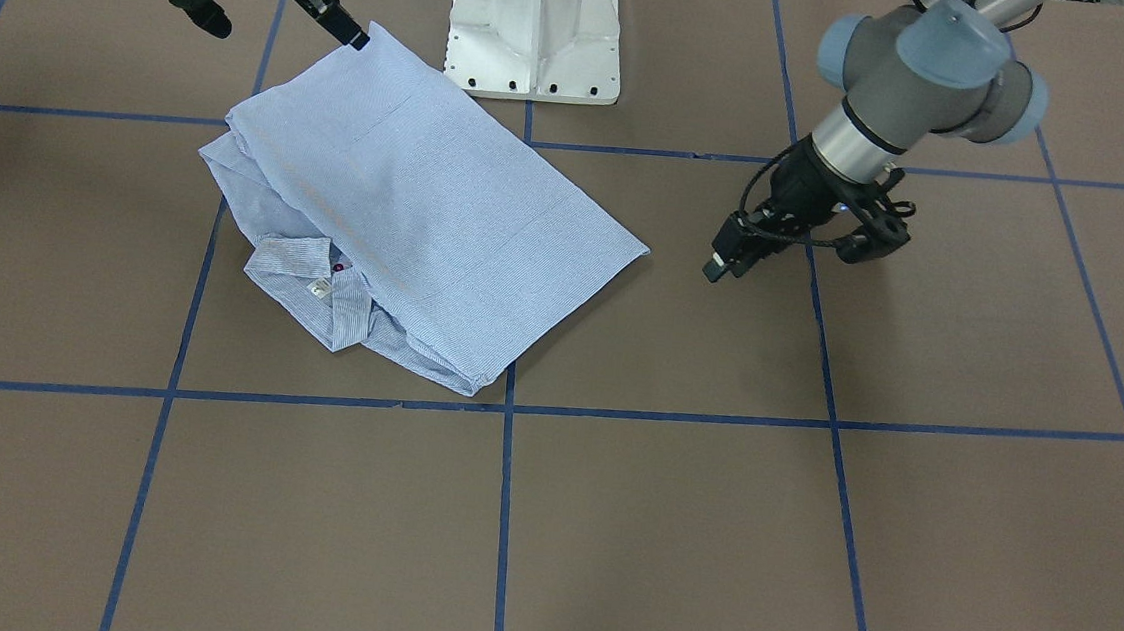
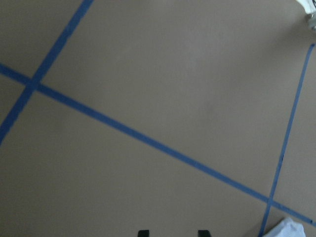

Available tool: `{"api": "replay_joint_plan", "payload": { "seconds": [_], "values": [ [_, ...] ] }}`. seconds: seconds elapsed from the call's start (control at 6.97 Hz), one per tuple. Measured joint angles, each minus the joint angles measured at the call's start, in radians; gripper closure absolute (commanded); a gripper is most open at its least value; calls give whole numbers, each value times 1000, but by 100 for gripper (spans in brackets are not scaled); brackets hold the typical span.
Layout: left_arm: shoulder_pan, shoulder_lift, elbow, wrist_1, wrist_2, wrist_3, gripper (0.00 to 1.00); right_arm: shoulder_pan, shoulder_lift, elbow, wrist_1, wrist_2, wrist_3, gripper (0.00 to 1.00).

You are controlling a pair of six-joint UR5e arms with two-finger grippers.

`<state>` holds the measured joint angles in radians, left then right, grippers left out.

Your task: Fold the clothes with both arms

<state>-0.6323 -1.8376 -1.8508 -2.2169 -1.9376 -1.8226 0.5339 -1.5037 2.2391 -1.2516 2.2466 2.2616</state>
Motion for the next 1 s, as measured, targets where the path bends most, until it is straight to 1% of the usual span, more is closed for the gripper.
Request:
{"api": "replay_joint_plan", "payload": {
  "seconds": [0.14, 0.29, 0.43, 0.72, 0.86, 1.0],
  "values": [
    [85, 0, -13, 4, 82, -53, 47, 72, 66, -53, 0, -4, -6, 0],
    [143, -4, -8, 10, 128, -74, 47, 123, 110, -91, 0, -9, -19, 0],
    [187, -14, 8, 20, 152, -83, 47, 151, 133, -112, 0, -23, -45, 0],
    [217, -53, 65, 35, 184, -88, 47, 165, 159, -150, 0, -80, -120, 0],
    [220, -92, 118, 36, 197, -88, 49, 167, 170, -167, 0, -105, -146, 0],
    [221, -119, 158, 36, 210, -87, 66, 169, 174, -178, 0, -115, -157, 0]
  ]
}}
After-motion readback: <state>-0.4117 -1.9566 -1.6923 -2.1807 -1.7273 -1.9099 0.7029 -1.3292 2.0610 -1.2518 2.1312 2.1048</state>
